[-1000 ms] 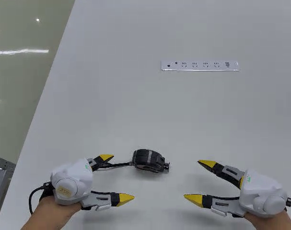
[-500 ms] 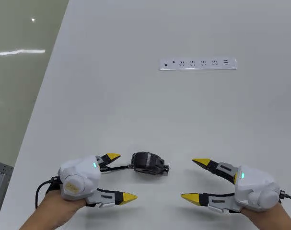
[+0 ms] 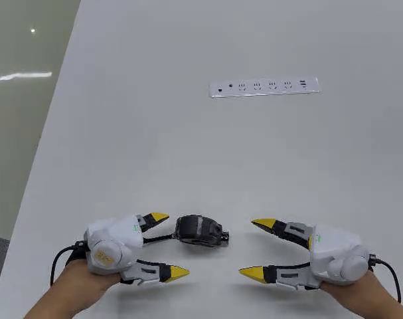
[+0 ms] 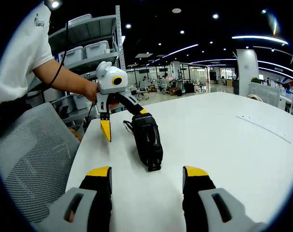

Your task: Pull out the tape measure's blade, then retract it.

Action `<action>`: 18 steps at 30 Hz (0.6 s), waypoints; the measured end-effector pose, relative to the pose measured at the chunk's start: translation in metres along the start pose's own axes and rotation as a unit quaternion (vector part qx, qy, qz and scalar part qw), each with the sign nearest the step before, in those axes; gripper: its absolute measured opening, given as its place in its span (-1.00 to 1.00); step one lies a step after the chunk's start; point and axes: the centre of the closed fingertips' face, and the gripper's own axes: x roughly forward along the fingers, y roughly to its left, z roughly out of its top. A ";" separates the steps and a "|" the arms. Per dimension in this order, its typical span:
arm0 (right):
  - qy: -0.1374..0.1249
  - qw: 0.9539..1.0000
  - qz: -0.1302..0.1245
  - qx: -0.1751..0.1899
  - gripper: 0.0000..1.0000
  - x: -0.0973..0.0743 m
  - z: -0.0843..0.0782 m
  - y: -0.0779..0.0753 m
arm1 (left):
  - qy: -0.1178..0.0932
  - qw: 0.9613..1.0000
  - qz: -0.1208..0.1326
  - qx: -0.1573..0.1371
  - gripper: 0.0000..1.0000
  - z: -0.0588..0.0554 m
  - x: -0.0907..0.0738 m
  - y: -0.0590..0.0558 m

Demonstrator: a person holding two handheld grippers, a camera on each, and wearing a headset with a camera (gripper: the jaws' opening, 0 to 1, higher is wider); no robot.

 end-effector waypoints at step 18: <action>-0.002 1.000 0.016 0.001 0.10 0.014 -0.005 -0.006 | 0.015 0.999 -0.028 0.025 0.31 0.004 0.018 0.007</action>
